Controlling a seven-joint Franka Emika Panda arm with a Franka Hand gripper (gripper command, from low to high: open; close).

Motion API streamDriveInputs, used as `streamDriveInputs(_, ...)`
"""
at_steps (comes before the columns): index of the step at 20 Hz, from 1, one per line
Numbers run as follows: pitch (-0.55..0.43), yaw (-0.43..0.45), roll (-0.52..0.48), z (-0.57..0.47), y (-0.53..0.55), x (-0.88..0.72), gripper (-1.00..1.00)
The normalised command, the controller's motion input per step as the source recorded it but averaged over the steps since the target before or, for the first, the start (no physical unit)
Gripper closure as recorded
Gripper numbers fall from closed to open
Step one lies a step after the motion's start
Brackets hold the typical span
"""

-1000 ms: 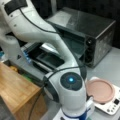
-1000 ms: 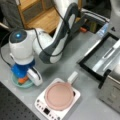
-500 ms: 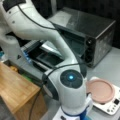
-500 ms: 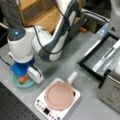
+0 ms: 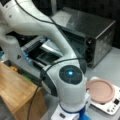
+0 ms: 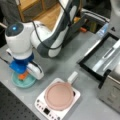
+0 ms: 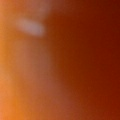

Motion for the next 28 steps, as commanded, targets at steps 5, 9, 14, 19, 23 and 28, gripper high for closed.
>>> streamDriveInputs(5,0.016,0.112,0.023,0.18,-0.04,-0.2,1.0)
streamDriveInputs(9,0.004,0.068,0.01,0.16,0.1,-0.18,1.0)
streamDriveInputs(14,-0.014,0.092,0.007,0.09,0.26,-0.13,1.0)
streamDriveInputs(19,-0.026,0.069,-0.012,0.06,0.36,-0.14,1.0)
streamDriveInputs(23,-0.033,0.006,-0.042,-0.01,0.17,-0.18,1.0)
streamDriveInputs(28,-0.039,-0.031,-0.058,-0.05,0.02,-0.19,1.0)
